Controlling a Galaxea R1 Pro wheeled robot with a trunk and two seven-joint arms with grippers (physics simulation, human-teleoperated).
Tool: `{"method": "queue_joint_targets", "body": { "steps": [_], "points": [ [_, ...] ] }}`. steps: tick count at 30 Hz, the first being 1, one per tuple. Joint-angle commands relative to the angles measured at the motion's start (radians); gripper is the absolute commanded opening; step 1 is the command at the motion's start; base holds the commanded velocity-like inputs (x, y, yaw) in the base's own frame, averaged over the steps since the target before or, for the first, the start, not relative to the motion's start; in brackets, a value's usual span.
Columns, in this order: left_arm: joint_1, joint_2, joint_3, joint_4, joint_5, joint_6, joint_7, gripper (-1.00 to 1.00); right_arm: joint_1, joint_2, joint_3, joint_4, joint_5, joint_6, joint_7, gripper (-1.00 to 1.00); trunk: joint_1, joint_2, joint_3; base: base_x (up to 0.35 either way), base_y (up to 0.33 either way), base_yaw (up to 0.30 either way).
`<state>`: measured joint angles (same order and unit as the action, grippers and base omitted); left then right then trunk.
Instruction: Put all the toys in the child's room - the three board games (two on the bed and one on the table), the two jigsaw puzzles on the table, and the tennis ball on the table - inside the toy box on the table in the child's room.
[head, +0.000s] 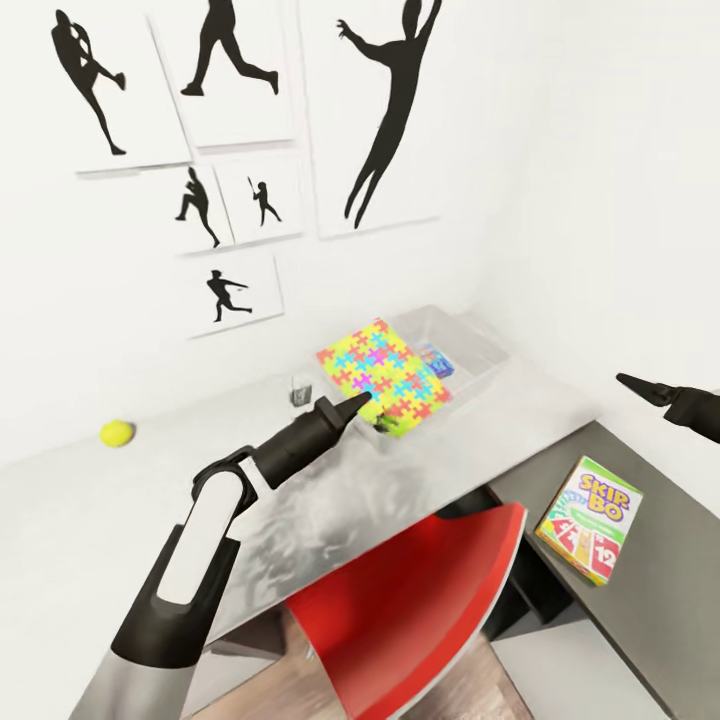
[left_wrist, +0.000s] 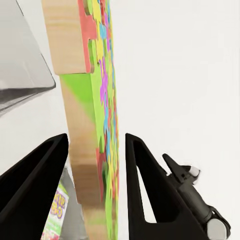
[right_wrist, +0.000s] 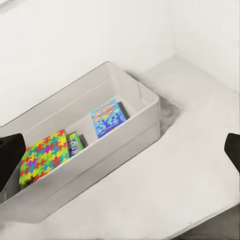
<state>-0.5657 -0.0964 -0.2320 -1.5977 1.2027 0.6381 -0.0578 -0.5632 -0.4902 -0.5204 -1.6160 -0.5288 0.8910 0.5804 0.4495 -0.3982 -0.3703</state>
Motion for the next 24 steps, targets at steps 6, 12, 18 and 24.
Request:
{"method": "queue_joint_targets", "body": {
  "steps": [6, 12, 18, 24],
  "points": [
    [-0.015, 0.005, 0.018, -0.009, 0.051, 0.064, 0.038, -1.0, 0.0, 0.001, 0.002, -0.001, 0.0, 0.005, 0.004, 1.0, 0.001, -0.002, -0.002, 0.002, 0.0, -0.295],
    [-0.068, 0.017, 0.079, -0.01, 0.066, 0.123, 0.034, -1.0, 0.001, 0.002, 0.004, -0.001, 0.0, 0.005, 0.004, 1.0, 0.001, -0.002, -0.002, 0.0, 0.0, -0.295],
    [-0.2, 0.054, 0.205, -0.006, 0.175, 0.23, 0.079, -1.0, 0.002, 0.001, 0.003, -0.001, 0.0, 0.005, 0.005, 1.0, 0.001, -0.002, -0.002, 0.0, 0.0, -0.295],
    [-0.272, 0.122, 0.233, -0.009, 0.343, 0.249, 0.283, -1.0, 0.002, 0.001, 0.005, -0.001, 0.0, 0.005, 0.005, 1.0, 0.001, -0.002, -0.002, 0.0, 0.0, -0.295]
  ]
}}
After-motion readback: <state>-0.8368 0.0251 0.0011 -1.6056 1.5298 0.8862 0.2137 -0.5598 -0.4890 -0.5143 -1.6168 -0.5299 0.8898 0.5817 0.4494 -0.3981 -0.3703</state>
